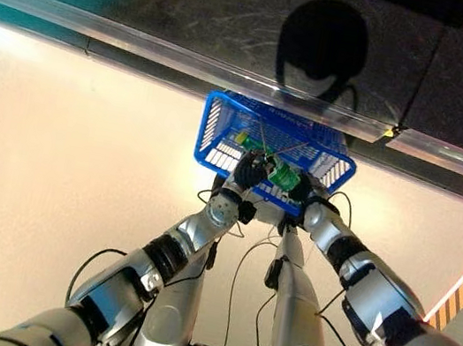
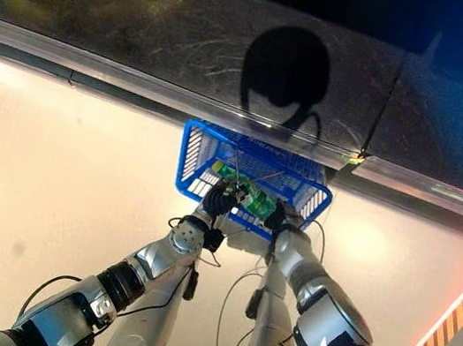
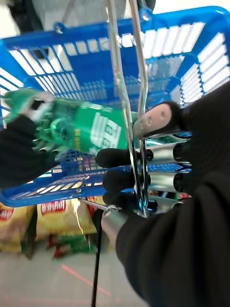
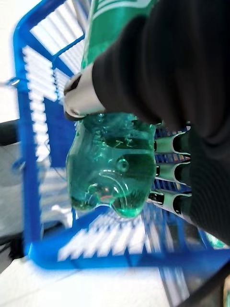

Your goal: Pick up the snacks into the basket

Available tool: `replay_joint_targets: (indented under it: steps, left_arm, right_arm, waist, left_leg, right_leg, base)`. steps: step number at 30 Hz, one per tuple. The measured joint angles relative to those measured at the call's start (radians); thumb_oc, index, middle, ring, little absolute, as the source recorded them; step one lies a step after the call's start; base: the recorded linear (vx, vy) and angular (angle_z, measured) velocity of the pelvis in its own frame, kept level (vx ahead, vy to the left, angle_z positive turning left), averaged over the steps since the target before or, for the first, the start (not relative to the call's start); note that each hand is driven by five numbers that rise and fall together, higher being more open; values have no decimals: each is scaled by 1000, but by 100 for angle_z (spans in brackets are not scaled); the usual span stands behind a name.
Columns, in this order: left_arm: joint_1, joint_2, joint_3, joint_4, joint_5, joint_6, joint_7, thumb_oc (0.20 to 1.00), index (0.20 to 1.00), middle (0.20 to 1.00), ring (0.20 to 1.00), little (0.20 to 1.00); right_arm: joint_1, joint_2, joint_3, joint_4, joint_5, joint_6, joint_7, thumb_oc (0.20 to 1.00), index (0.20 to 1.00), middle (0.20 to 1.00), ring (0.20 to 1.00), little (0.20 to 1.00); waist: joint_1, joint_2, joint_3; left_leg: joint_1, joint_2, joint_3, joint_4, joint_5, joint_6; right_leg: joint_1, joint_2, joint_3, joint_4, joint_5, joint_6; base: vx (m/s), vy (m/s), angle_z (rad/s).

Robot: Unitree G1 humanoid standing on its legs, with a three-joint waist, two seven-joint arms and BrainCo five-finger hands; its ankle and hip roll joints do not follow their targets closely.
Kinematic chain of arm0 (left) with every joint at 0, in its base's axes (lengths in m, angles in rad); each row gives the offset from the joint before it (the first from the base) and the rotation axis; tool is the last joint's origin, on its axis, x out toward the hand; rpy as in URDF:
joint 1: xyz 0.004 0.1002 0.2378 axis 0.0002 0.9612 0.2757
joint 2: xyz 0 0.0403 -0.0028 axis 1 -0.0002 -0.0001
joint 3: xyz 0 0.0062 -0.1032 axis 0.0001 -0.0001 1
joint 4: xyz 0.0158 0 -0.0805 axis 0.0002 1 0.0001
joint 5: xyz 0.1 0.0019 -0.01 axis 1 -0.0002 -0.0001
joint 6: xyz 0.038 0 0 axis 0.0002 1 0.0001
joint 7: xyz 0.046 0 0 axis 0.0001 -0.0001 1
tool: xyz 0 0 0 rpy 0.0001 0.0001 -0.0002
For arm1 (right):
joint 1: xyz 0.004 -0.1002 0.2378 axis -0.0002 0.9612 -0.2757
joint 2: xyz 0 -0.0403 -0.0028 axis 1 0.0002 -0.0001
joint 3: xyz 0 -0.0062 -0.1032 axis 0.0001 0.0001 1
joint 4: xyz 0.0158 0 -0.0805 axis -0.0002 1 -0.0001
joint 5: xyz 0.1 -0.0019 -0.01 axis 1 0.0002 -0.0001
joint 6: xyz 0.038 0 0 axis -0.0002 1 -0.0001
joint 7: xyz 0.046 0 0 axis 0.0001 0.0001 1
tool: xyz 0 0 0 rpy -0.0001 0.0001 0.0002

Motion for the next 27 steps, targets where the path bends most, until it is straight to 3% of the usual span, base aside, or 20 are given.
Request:
replay_joint_targets:
  steps: [6, 7, 12, 18, 27]
  left_arm:
    - [-20, -8, -3, -21, -1, 0, 4, 200, 200, 200, 200, 200]
    - [-32, -14, -2, -21, -1, 0, 11, 200, 200, 200, 200, 200]
    - [-47, -16, -4, -34, -32, 0, 15, 200, 200, 200, 200, 200]
    - [-33, 8, -17, -16, -78, 8, 25, 200, 200, 200, 200, 200]
    - [-9, 3, 3, 72, -104, 6, 11, 200, 200, 200, 200, 200]
  right_arm:
    - [-75, 0, -22, -2, 20, 3, -52, 200, 200, 200, 200, 200]
    - [-76, 1, -35, -10, 28, 3, -63, 1000, 1000, 1000, 1000, 1000]
    - [-88, 21, -53, -83, 97, -26, -108, 1000, 1000, 1000, 1000, 1000]
    - [-89, 34, -51, -69, 126, -44, -91, 1000, 1000, 1000, 1000, 1000]
    - [186, 72, -114, -41, 202, -79, -20, 1000, 1000, 1000, 1000, 1000]
  waist:
    - [21, 4, 1]
    - [28, 14, 6]
    - [29, 23, 6]
    - [51, 25, 5]
    - [23, 24, 5]
  left_leg:
    - [-58, -7, -21, 5, 8, 1]
    - [-66, -9, -30, 6, 8, 1]
    - [-92, -19, -45, 12, 9, 2]
    - [-90, -22, -48, 15, 9, 2]
    - [-7, -30, -70, 17, 10, 3]
  right_leg:
    - [-44, -7, -20, 0, 1, 1]
    - [-46, -10, -29, 0, 0, 3]
    - [-61, -16, -44, 0, -3, 7]
    - [-56, -18, -48, 0, -4, 8]
    - [42, -26, -69, 0, -10, 17]
  base:
    - [14, 21, 11]
    - [17, 20, 12]
    - [16, 19, 10]
    - [5, 3, 2]
    - [3, 9, 6]
